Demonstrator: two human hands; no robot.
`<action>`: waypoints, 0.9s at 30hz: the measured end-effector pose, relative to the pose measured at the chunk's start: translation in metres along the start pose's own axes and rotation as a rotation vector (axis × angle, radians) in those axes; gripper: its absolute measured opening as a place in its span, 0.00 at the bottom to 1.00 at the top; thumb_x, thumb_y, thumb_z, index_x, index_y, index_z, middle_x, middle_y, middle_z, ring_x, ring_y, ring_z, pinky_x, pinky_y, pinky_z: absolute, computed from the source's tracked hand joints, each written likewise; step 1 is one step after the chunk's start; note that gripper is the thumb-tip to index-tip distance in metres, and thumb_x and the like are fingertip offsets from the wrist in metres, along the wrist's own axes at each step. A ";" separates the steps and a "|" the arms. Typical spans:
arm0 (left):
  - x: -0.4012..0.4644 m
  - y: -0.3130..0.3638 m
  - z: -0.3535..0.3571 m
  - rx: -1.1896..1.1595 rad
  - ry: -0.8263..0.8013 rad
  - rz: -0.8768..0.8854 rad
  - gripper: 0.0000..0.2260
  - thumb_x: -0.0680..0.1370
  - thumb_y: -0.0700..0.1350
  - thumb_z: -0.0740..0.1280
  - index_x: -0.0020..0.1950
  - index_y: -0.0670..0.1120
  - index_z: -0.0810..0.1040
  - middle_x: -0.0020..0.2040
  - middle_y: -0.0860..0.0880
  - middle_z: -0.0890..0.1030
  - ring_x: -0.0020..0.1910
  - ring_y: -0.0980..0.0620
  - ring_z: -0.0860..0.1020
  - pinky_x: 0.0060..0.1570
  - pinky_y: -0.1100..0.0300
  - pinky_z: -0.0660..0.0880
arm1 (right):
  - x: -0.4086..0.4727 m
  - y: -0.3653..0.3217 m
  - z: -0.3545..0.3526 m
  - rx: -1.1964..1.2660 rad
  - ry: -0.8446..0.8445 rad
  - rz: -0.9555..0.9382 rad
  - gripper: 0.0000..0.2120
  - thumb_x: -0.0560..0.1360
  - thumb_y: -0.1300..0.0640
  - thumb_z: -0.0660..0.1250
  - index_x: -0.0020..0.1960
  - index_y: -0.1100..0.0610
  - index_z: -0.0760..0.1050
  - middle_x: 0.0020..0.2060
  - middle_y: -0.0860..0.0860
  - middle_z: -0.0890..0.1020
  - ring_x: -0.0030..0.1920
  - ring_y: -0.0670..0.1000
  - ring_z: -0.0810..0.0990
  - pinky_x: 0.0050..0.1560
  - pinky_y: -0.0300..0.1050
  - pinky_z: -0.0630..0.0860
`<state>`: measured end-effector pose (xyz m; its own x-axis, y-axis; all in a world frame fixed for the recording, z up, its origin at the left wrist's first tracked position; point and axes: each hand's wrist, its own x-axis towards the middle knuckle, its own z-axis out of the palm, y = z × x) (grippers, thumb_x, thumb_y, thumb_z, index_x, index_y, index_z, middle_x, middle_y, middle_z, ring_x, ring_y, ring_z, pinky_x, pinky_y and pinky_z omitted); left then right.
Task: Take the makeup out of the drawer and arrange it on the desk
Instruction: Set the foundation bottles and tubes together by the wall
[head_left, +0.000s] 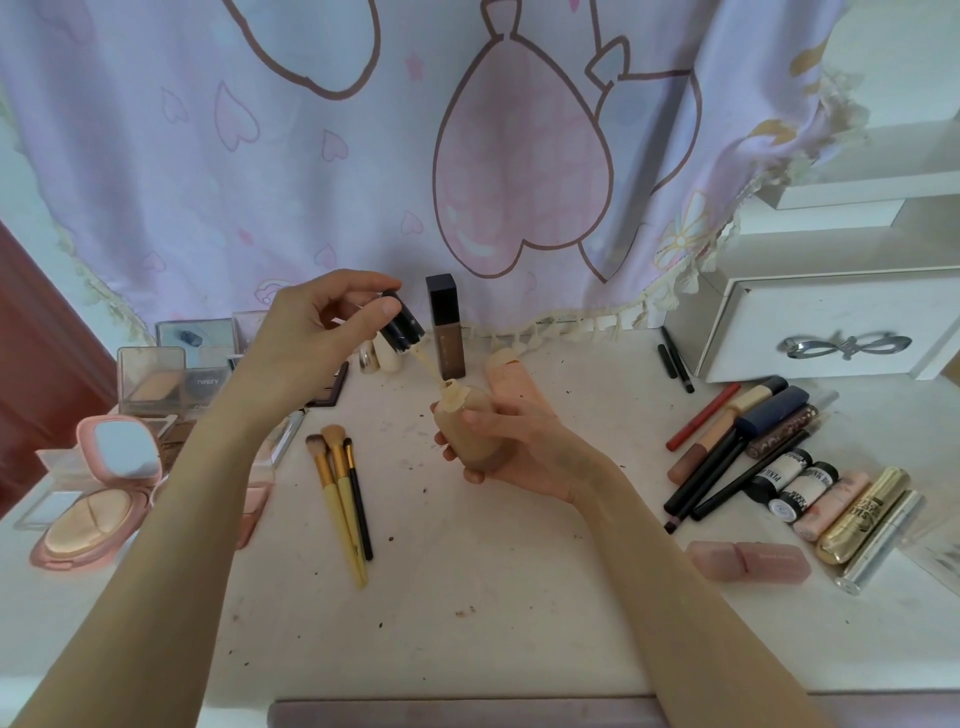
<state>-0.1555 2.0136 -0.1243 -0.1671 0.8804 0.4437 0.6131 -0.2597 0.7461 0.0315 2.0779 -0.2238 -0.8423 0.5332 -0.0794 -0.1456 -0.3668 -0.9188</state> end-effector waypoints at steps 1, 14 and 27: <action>0.000 0.000 -0.001 0.002 0.000 -0.001 0.08 0.76 0.46 0.66 0.49 0.61 0.76 0.41 0.56 0.80 0.35 0.65 0.75 0.39 0.74 0.72 | 0.000 0.000 0.000 -0.001 0.002 -0.001 0.19 0.71 0.57 0.66 0.61 0.61 0.72 0.45 0.55 0.79 0.43 0.50 0.77 0.35 0.43 0.73; -0.002 0.003 -0.001 -0.037 0.069 0.002 0.08 0.77 0.42 0.64 0.54 0.51 0.77 0.37 0.55 0.78 0.31 0.64 0.74 0.38 0.74 0.71 | 0.001 0.000 0.000 0.013 -0.002 -0.012 0.17 0.72 0.57 0.66 0.60 0.60 0.74 0.44 0.55 0.79 0.42 0.50 0.78 0.36 0.42 0.73; -0.009 -0.034 -0.003 -0.534 0.306 -0.352 0.03 0.78 0.42 0.64 0.47 0.47 0.78 0.41 0.48 0.79 0.34 0.58 0.76 0.37 0.67 0.74 | 0.006 0.002 0.004 0.050 0.118 -0.142 0.09 0.74 0.63 0.65 0.55 0.58 0.74 0.43 0.55 0.80 0.44 0.52 0.78 0.36 0.42 0.74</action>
<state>-0.1772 2.0128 -0.1521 -0.5435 0.8171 0.1923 0.0330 -0.2081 0.9776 0.0240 2.0772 -0.2250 -0.7450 0.6671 0.0021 -0.2869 -0.3176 -0.9038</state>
